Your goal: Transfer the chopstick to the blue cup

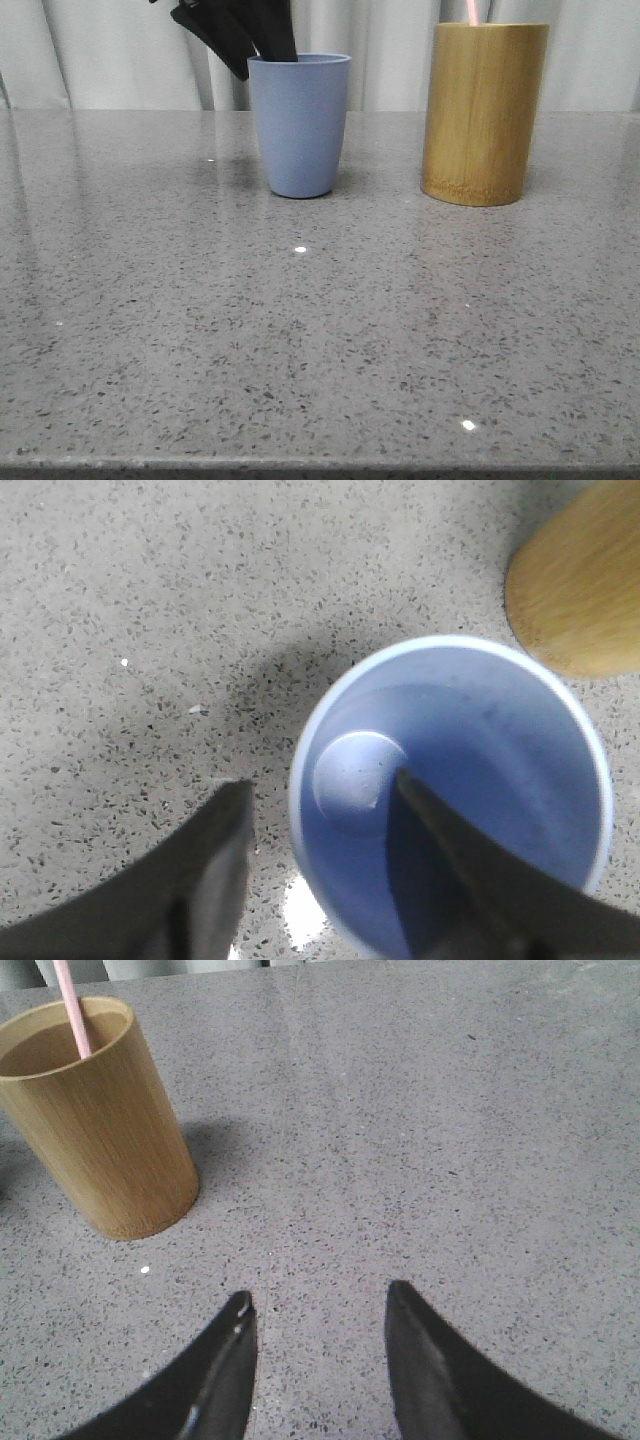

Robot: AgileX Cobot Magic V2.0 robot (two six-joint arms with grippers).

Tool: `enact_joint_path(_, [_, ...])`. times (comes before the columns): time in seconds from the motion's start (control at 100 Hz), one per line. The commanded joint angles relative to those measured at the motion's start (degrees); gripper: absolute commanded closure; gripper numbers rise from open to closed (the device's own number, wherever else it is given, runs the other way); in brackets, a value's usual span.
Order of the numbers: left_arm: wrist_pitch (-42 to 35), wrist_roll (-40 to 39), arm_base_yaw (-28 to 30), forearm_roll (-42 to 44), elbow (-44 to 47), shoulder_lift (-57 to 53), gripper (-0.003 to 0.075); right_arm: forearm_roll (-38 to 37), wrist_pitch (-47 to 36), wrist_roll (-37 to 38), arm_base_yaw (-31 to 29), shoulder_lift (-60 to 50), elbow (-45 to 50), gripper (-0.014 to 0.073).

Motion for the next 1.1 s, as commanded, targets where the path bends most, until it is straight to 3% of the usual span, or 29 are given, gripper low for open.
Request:
enact_joint_path(0.0, [-0.9,-0.5,-0.4,-1.6,-3.1,-3.1,0.0339,0.1,-4.6,-0.3,-0.3,0.7,-2.2,0.0263])
enact_joint_path(0.22, [2.4,-1.2,-0.4,-1.6,-7.3,-3.5,0.0344,0.1,-4.6,-0.3,-0.3,0.7,-2.2,0.0263])
enact_joint_path(0.33, [4.5,-5.2,0.2,3.2,-7.3,-4.8,0.0348,0.1,-4.5,-0.3,-0.3,0.7,-2.2,0.0263])
enact_joint_path(0.58, [5.6,-8.6,4.2,6.8,-4.8,-11.2,0.0408,0.1,-3.8,-1.7,-0.3,3.0,-2.3,0.0263])
enact_joint_path(0.8, [0.4,-9.8,7.2,10.6,5.5,-21.5,0.0426,1.4,-3.4,-1.7,-0.1,8.1,-3.7,0.0263])
enact_joint_path(1.09, [-10.3,-11.9,11.1,12.0,24.8,-35.7,0.0426,1.6,-1.4,-3.7,-0.1,15.1,-13.5,0.0263])
